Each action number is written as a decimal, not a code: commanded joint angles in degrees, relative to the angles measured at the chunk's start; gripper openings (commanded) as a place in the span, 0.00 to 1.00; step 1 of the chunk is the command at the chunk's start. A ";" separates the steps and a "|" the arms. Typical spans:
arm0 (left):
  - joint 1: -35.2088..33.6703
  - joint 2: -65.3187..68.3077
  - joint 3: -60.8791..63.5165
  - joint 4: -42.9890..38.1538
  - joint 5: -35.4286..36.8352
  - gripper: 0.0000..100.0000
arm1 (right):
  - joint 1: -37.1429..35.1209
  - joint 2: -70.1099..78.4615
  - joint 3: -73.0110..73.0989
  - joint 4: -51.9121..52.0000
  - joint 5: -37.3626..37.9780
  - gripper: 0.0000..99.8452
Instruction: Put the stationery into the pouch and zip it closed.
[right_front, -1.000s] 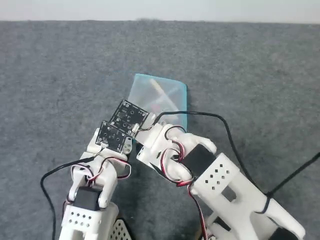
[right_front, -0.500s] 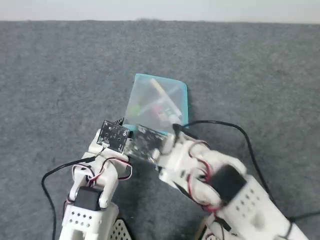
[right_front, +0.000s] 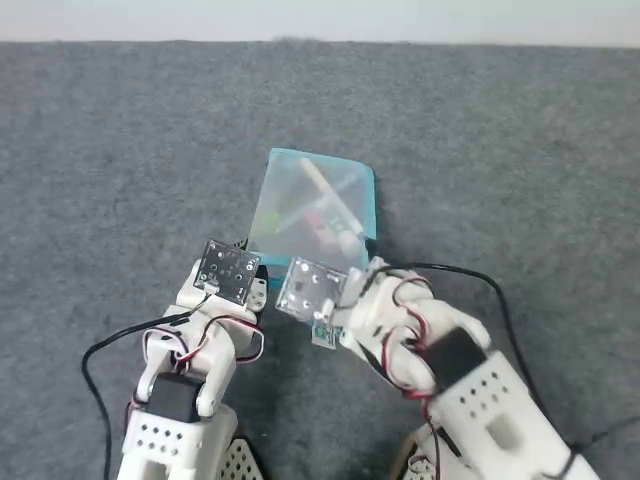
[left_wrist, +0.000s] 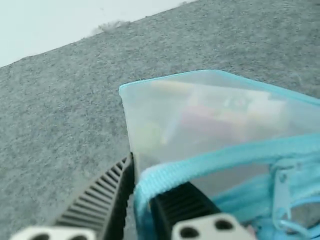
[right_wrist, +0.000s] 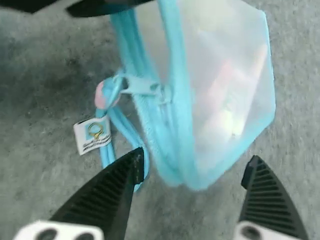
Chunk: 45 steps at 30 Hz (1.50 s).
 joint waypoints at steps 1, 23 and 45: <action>0.44 -0.35 -4.44 0.26 1.32 0.01 | 0.75 5.67 -0.53 -7.43 0.97 0.30; 0.70 -0.88 -6.81 3.96 1.32 0.01 | 10.77 30.37 -17.32 -15.16 -11.25 0.01; 0.44 -0.88 -12.79 10.73 0.88 0.01 | 16.40 57.27 -43.96 -5.14 -20.66 0.01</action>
